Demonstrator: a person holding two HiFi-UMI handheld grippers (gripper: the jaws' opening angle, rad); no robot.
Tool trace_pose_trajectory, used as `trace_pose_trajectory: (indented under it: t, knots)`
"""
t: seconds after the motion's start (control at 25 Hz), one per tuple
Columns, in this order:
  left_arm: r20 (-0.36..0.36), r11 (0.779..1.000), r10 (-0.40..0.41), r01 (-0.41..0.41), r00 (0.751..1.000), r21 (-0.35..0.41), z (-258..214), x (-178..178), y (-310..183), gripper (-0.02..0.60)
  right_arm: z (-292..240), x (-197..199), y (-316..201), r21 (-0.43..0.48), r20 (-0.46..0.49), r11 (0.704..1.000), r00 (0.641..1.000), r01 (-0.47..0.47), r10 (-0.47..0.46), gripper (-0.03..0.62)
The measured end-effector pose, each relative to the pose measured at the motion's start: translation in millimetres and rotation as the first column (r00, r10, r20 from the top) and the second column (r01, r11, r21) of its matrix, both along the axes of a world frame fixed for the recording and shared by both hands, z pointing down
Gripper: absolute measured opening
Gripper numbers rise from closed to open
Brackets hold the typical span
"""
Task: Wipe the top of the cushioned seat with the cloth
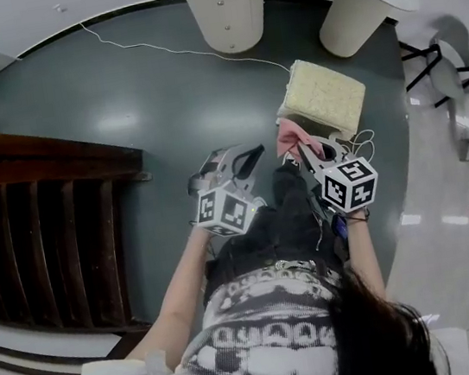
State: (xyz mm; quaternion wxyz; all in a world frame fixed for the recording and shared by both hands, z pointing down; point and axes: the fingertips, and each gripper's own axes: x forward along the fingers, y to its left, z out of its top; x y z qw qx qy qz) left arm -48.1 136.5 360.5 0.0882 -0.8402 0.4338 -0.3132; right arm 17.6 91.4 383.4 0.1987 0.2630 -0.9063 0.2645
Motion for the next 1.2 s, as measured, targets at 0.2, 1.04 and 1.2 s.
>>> trace_pose_trajectory:
  t: [0.2, 1.04, 1.2]
  knots:
    - [-0.027, 0.999, -0.049, 0.049, 0.998, 0.016, -9, -11, 23, 0.011, -17, -1, 25, 0.093, -0.021, 0.995, 0.999, 0.029, -0.027, 0.011]
    - [-0.022, 0.995, -0.049, 0.051, 0.999, 0.088, -38, 29, 59, 0.011, -50, 36, 71, 0.228, -0.007, 0.973, 0.999, 0.041, -0.041, 0.009]
    - [-0.026, 0.995, -0.045, 0.048, 0.999, 0.087, -37, 38, 65, 0.011, -48, 42, 79, 0.228, -0.007, 0.973, 0.999, 0.045, -0.045, 0.009]
